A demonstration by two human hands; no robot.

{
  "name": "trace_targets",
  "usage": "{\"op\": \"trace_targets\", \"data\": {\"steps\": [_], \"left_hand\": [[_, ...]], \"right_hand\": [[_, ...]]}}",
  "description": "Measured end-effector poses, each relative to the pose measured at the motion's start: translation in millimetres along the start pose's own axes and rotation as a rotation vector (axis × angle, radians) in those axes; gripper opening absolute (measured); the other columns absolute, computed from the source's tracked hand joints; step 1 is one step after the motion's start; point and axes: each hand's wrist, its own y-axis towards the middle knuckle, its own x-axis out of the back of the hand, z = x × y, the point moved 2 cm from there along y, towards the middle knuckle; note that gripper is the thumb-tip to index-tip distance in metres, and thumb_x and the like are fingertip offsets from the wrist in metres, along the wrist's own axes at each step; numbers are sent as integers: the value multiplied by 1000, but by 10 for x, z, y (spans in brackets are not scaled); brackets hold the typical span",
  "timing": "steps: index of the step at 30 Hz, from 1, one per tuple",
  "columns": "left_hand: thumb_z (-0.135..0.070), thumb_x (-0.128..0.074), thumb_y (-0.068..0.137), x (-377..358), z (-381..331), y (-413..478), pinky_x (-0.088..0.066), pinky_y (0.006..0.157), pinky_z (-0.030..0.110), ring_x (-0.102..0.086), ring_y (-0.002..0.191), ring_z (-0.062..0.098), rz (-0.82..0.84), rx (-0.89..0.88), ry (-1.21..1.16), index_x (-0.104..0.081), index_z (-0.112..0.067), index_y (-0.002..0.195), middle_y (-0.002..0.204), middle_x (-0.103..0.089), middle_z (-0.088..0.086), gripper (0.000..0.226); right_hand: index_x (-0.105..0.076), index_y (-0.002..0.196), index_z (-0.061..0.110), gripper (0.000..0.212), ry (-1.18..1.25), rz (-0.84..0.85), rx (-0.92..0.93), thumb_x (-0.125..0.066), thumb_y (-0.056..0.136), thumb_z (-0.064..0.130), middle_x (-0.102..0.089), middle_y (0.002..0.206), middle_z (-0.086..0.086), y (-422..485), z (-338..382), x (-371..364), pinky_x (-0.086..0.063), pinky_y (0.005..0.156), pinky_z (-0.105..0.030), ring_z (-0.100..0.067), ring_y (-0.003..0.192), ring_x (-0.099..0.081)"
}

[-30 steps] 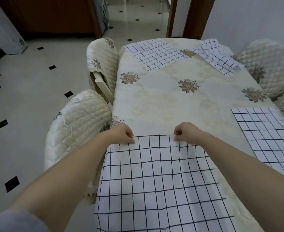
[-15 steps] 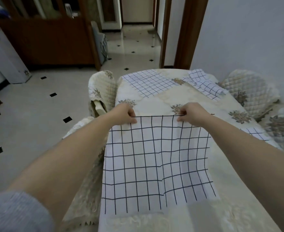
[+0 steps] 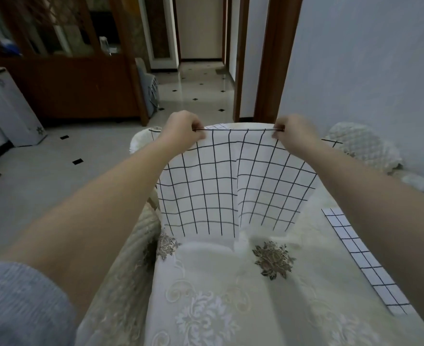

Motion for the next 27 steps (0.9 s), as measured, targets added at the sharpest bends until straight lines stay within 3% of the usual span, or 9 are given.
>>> {"op": "trace_targets", "data": {"steps": [3, 10, 17, 24, 27], "left_hand": [[-23, -67, 87, -7, -13, -57, -47, 74, 29, -58, 84, 18, -60, 0, -39, -71, -14, 92, 87, -64, 0, 12], [-19, -64, 89, -264, 62, -473, -52, 84, 39, -60, 91, 20, -58, -37, -18, -71, -12, 91, 88, -68, 0, 10], [-20, -58, 90, -792, 263, -1135, -52, 76, 38, -62, 89, 23, 50, -49, 59, -69, -16, 91, 92, -72, 0, 11], [-21, -50, 93, -1373, 506, -1778, -44, 67, 31, -60, 86, 21, 197, 31, 129, -66, -18, 96, 91, -70, -1, 17], [-20, -47, 94, -1576, 569, -2035, -43, 64, 31, -60, 81, 20, 237, 26, 149, -66, -17, 96, 87, -69, -2, 19]], "right_hand": [[-65, 100, 10, 13, 28, -68, 2, -56, 93, 15, -61, 94, -10, -65, -15, 2, -32, 70, -27, -25, 84, -48], [-68, 93, 9, 14, 28, -125, 78, -55, 90, 14, -65, 96, -8, -529, -169, -286, -36, 69, -30, -28, 94, -56], [-67, 89, 11, 13, 65, -33, 51, -55, 86, 8, -68, 95, -6, -1223, -420, -868, -48, 80, -41, -28, 95, -58], [-60, 77, 17, 15, 19, 171, -39, -51, 85, 7, -66, 81, -4, -1803, -679, -1419, -39, 58, -29, -25, 78, -59], [-61, 80, 16, 13, -16, 217, -60, -51, 86, 9, -66, 79, -4, -2021, -764, -1581, -32, 57, -28, -23, 73, -53]]}}
